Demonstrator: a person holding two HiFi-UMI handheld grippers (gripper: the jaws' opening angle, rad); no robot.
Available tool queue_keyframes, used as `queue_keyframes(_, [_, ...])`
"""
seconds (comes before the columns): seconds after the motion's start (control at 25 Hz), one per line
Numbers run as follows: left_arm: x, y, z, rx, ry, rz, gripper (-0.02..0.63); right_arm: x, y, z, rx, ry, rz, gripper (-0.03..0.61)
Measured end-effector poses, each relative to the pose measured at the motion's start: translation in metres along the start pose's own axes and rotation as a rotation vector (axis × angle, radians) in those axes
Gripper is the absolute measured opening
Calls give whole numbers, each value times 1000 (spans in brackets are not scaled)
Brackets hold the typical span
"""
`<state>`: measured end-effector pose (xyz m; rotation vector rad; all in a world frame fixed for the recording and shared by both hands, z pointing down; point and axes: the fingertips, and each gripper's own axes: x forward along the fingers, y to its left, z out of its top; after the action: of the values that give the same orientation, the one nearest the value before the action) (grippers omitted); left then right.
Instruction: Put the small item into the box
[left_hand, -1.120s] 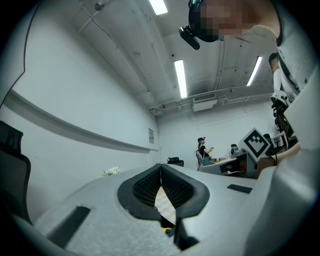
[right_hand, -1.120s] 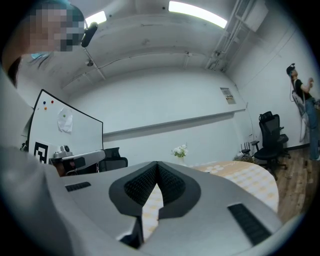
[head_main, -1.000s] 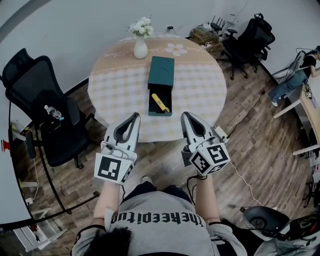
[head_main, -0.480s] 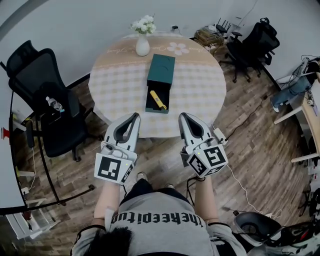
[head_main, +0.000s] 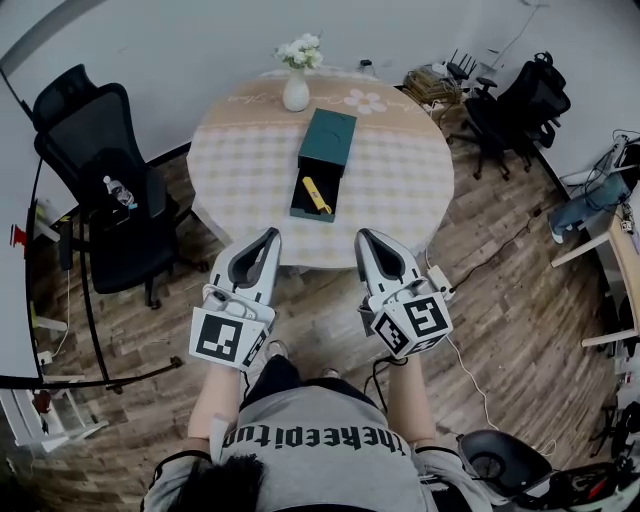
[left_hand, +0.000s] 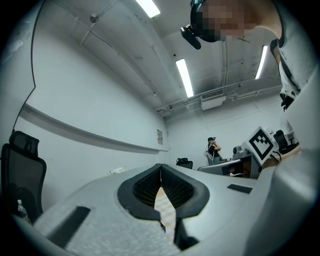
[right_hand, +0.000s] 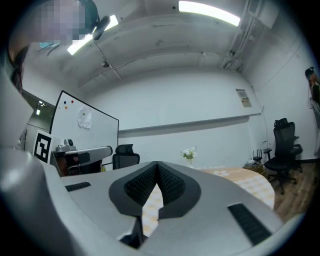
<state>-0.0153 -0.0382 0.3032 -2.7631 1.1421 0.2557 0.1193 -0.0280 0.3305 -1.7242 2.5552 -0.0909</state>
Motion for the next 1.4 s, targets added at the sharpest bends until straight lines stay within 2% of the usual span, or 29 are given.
queue_keyframes(0.4, [-27,-35,5,7,8,58,17,-38,5,1,12,-6,49,6])
queue_keyframes(0.72, [-44,-53,8,16,9,92,17,-59,9,-2,9,-2,55,6])
queue_keyframes(1.4, [-56,-78,12,26,6,107,17,-83,13,-3,7,1,85,6])
